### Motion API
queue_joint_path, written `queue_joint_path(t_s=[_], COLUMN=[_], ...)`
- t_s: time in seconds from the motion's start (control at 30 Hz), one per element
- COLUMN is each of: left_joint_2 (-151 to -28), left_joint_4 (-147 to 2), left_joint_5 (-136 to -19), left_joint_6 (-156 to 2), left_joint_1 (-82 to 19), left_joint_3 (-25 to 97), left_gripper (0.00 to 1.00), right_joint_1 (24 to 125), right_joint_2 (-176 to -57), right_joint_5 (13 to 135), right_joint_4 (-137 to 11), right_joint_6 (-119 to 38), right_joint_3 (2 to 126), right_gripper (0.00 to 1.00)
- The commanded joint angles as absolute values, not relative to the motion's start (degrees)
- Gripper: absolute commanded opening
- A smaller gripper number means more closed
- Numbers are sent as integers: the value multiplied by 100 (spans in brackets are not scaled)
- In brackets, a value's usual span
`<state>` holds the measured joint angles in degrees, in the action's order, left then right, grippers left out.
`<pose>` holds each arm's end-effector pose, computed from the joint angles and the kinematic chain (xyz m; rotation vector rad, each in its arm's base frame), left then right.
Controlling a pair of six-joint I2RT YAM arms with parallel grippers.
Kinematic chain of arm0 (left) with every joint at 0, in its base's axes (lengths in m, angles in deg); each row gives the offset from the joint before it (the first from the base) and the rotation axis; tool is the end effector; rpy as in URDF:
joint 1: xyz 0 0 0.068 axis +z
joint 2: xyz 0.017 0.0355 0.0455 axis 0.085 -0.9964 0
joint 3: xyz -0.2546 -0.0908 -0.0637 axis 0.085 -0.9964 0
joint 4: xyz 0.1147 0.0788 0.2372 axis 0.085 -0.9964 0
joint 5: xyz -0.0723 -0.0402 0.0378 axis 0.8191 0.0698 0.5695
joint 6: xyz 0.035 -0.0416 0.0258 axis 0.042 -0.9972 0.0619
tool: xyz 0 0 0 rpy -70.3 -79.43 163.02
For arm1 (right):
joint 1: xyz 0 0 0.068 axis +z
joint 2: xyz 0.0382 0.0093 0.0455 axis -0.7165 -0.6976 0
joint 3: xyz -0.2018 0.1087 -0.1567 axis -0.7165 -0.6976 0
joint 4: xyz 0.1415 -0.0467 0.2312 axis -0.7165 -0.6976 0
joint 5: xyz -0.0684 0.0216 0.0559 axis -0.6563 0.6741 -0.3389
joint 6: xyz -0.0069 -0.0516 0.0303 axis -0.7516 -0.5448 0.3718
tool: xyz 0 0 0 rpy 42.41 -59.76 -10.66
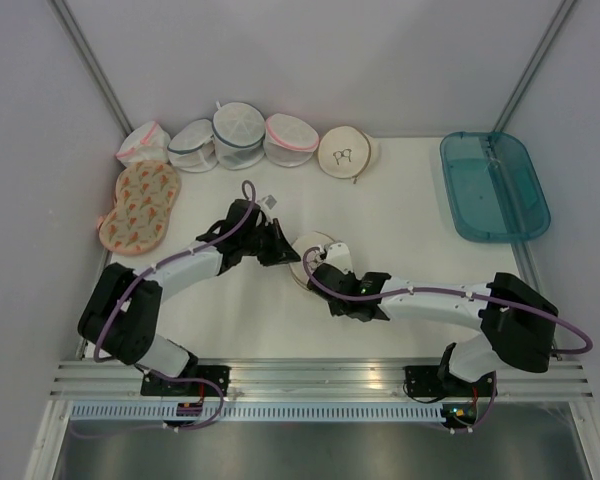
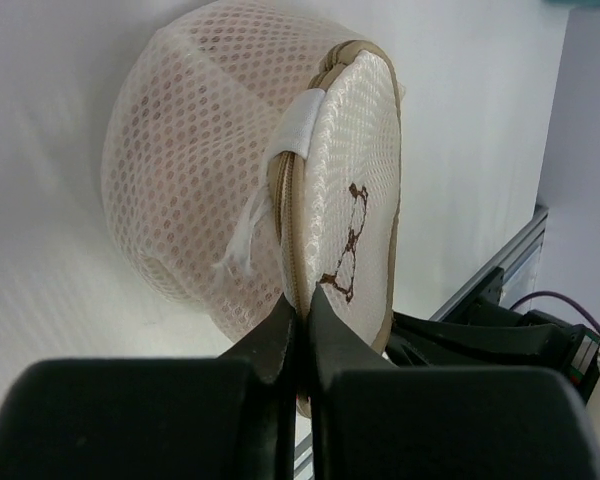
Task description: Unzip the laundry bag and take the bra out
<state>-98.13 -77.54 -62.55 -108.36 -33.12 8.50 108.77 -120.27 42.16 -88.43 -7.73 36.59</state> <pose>0.2707 -0.1653 0.1842 -0.1013 2.4962 -1.0531 0.1493 0.2522 0.1740 -0.3815 2.4834 0.1399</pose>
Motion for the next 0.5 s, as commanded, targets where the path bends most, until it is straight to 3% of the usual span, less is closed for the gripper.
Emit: queue_joint_path(t_s=[0.0, 0.1, 0.2, 0.23, 0.3, 0.47], left_joint_2=[-10220, -10677, -10950, -10951, -10723, -9073], left_joint_4=[-7959, -8187, -8066, -8021, -7994, -8144], left_joint_5=[-5617, -5405, -5527, -5632, -5930, -7670], left_joint_6=[-9614, -9218, -9346, -9417, -9690, -10811], left_joint_1=[-3247, -3247, -3247, -3247, -3247, -3256], left_joint_3=[1533, 2086, 2334, 2273, 2089, 807], left_gripper=[2, 2, 30, 48, 59, 68], right_joint_1=[10782, 10703, 10685, 10694, 10694, 10694], right_joint_2=[-12185, -12176, -12150, -12132, -12132, -12080], right_joint_5=[3386, 3367, 3368, 3376, 3455, 3832], right_joint_4=[-9379, -9265, -9203, -9194, -9115, -8799], right_joint_6=[-801, -872, -872, -872, -881, -959], right_joint_3=[3911, 3938, 3964, 3982, 3982, 3877], right_gripper=[0, 0, 0, 0, 0, 0])
